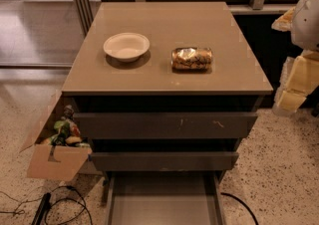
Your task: Place orange can into bottom drawer
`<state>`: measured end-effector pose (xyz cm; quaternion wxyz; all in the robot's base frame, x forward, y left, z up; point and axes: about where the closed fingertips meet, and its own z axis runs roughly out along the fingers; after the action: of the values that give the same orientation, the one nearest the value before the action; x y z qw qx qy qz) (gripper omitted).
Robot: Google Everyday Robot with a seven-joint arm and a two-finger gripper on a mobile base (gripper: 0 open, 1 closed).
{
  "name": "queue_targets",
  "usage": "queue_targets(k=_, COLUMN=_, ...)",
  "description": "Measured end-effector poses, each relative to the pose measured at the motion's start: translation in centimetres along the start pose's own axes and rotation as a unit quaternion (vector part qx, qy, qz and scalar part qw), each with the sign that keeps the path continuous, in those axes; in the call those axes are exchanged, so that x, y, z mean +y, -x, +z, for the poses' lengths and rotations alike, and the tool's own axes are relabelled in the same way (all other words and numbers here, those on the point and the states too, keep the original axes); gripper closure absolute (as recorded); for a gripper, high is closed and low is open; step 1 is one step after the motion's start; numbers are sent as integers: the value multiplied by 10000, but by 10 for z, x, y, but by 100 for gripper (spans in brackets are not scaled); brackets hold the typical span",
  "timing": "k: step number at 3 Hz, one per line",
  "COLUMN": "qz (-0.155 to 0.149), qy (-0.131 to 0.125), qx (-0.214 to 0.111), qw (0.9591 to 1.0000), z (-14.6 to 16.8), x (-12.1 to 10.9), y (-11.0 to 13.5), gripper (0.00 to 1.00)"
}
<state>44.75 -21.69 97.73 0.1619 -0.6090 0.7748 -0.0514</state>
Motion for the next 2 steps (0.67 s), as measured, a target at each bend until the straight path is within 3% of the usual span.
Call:
queue_targets(k=1, qz=-218, qy=-110, qx=-84, qw=9997, z=15, x=-28, y=10, gripper=0)
queue_targets(k=2, qz=-302, qy=-176, qx=-545, qw=9979, z=33, x=-77, y=23, gripper=0)
